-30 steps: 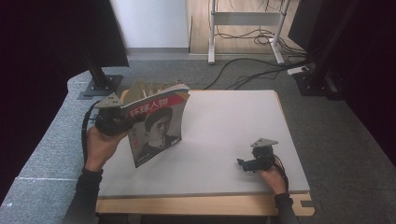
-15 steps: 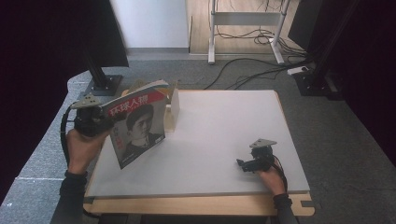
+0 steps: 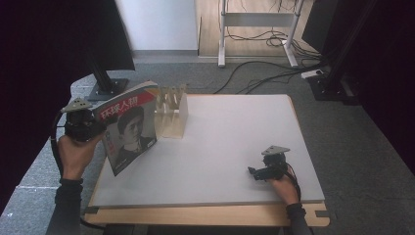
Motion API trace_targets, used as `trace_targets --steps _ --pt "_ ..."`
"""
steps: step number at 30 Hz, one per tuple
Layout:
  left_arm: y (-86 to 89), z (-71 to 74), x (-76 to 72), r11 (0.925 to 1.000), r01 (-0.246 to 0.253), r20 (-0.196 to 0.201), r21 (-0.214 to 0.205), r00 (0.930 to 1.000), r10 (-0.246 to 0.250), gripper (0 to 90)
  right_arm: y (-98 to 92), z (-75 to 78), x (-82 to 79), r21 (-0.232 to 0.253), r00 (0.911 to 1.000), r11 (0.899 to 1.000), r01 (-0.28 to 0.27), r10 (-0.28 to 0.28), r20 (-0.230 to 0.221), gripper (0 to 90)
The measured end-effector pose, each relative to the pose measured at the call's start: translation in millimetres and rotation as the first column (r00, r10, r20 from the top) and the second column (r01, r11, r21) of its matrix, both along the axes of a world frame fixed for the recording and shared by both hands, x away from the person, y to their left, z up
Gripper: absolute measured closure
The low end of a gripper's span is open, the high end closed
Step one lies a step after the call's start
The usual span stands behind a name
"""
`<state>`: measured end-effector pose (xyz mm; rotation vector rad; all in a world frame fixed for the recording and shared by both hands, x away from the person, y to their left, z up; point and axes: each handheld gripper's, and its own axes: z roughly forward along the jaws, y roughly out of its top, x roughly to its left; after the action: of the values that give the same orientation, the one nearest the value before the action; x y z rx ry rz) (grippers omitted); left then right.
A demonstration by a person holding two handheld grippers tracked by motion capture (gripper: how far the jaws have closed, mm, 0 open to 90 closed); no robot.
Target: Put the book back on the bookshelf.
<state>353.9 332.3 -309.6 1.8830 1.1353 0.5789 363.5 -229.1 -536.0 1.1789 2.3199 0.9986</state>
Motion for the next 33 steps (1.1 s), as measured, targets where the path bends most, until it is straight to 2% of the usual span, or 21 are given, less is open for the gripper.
trace_targets --steps 12,15,22,26,30,33 --pt "-3.4 -7.1 34.2 0.9966 -0.076 0.019 -0.033 0.9969 0.077 87.1 0.1 0.0 0.0 0.001 1.0000 1.000 0.003 -0.003 -0.002 1.5" --pt "-7.4 -9.8 43.4 0.9959 -0.086 0.027 -0.026 0.9958 0.087 87.1 0.1 0.0 0.0 0.001 1.0000 1.000 0.001 -0.001 -0.002 1.5" --pt "-16.8 -18.3 63.2 0.9921 -0.107 0.047 -0.065 0.9928 0.110 87.1 0.1 -0.1 0.1 0.001 1.0000 1.000 0.002 -0.002 -0.001 1.6" --pt "-21.3 -24.3 73.7 0.9881 -0.127 0.069 -0.087 0.9887 0.133 87.0 0.0 0.0 0.1 0.001 1.0000 1.000 0.001 -0.001 -0.002 1.5" --pt "-24.9 -31.5 82.7 0.9869 -0.127 0.095 -0.100 0.9861 0.137 87.0 0.0 -0.1 0.2 0.001 1.0000 1.000 0.001 -0.001 0.000 1.5" --pt "-26.3 -36.4 86.4 0.9903 -0.111 0.099 -0.084 0.9880 0.119 86.7 -0.1 -0.1 0.2 0.001 1.0000 1.000 0.000 0.000 0.000 1.5"
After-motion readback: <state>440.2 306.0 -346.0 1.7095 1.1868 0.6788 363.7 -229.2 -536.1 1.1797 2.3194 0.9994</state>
